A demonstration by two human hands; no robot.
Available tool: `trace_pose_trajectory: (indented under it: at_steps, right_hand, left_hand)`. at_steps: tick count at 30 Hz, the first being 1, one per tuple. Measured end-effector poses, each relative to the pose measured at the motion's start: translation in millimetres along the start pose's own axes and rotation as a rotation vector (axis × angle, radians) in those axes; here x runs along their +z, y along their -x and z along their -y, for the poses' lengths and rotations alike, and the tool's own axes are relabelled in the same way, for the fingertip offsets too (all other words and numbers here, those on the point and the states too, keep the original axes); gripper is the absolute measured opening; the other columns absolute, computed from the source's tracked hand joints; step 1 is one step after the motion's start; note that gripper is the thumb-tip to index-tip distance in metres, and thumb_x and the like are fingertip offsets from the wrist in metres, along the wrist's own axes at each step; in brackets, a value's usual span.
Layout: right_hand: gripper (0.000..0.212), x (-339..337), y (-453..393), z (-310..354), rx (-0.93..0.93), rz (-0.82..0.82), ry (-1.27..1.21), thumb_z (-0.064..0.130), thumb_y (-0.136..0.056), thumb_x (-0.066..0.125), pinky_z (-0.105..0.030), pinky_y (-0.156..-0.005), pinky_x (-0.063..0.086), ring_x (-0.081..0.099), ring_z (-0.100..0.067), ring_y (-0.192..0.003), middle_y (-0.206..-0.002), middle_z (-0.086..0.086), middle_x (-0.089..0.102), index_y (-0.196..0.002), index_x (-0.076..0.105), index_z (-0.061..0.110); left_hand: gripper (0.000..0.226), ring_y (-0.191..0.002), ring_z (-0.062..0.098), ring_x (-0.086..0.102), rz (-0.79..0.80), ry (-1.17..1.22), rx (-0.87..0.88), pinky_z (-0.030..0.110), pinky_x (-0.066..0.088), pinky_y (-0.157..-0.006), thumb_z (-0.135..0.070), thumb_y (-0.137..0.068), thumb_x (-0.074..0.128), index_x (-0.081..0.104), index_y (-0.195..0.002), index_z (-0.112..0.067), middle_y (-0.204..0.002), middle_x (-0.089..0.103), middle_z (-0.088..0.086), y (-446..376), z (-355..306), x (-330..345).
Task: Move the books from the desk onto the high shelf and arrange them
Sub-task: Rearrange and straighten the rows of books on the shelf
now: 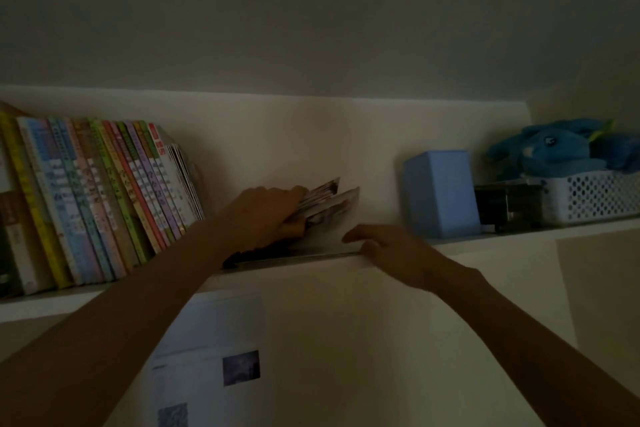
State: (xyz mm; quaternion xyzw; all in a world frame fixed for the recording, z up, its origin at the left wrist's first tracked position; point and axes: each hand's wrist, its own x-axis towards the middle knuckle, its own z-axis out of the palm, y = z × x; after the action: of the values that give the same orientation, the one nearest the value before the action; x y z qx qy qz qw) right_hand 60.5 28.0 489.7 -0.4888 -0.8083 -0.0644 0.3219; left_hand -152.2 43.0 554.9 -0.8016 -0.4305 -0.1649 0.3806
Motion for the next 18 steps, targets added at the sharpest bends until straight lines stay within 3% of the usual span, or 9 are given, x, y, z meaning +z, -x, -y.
trace_pose_trajectory:
  at_steps: [2,4,8,15,17,18]
  right_hand:
    - [0.042,-1.0,-2.2,6.9,-0.017,0.149,0.076,0.051,-0.096,0.036,-0.032,-0.101,0.040,0.049,-0.018,-0.120,-0.137,0.003,0.051,-0.133,0.048,0.034]
    - [0.054,-2.0,-1.4,8.4,-0.021,0.147,0.064,0.062,-0.085,0.048,-0.030,-0.097,0.043,0.053,-0.014,-0.116,-0.133,0.006,0.055,-0.133,0.049,0.036]
    - [0.051,-3.9,0.5,9.9,-0.113,0.041,0.104,0.050,-0.079,0.066,-0.031,-0.093,0.048,0.059,-0.013,-0.106,-0.124,0.005,0.063,-0.127,0.056,0.035]
    - [0.034,-10.3,3.4,13.3,-0.272,-0.118,0.224,0.045,-0.084,0.061,-0.033,-0.079,0.052,0.066,-0.012,-0.088,-0.106,0.005,0.071,-0.117,0.063,0.035]
    - [0.030,-12.5,4.0,9.5,-0.277,-0.199,0.166,0.043,-0.086,0.057,-0.031,-0.071,0.053,0.066,-0.012,-0.082,-0.101,0.006,0.072,-0.113,0.067,0.032]
    - [0.027,-9.6,2.4,7.3,-0.275,-0.328,0.135,0.042,-0.087,0.057,-0.023,-0.061,0.050,0.065,-0.011,-0.076,-0.094,0.006,0.072,-0.109,0.069,0.031]
  left_hand:
    - [0.052,-0.072,0.016,0.051,-0.015,0.057,-0.007,0.024,0.036,-0.055,-0.037,-0.095,0.044,0.023,-0.141,-0.022,-0.111,0.062,0.006,0.7,-0.2,-1.3]
    - [0.057,-0.065,0.016,0.052,-0.053,0.103,0.011,0.017,0.037,-0.051,-0.036,-0.096,0.044,0.014,-0.143,-0.026,-0.106,0.064,0.004,4.9,-1.4,-0.5]
    - [0.054,-0.056,0.010,0.049,-0.106,0.114,0.045,0.013,0.035,-0.048,-0.036,-0.096,0.043,0.015,-0.142,-0.029,-0.102,0.064,0.001,10.7,-0.3,-0.2]
    - [0.052,-0.047,0.000,0.045,-0.135,0.148,0.060,0.011,0.034,-0.040,-0.038,-0.095,0.043,0.017,-0.139,-0.031,-0.074,0.046,-0.015,19.8,0.4,-9.1]
    - [0.052,-0.050,-0.002,0.045,-0.144,0.170,0.088,0.011,0.034,-0.041,-0.040,-0.095,0.042,0.015,-0.139,-0.032,-0.080,0.051,-0.014,21.6,0.4,-11.1]
    - [0.053,-0.052,-0.002,0.045,-0.144,0.193,0.097,0.010,0.034,-0.042,-0.040,-0.096,0.042,0.014,-0.140,-0.032,-0.089,0.056,-0.011,22.3,1.0,-11.9]
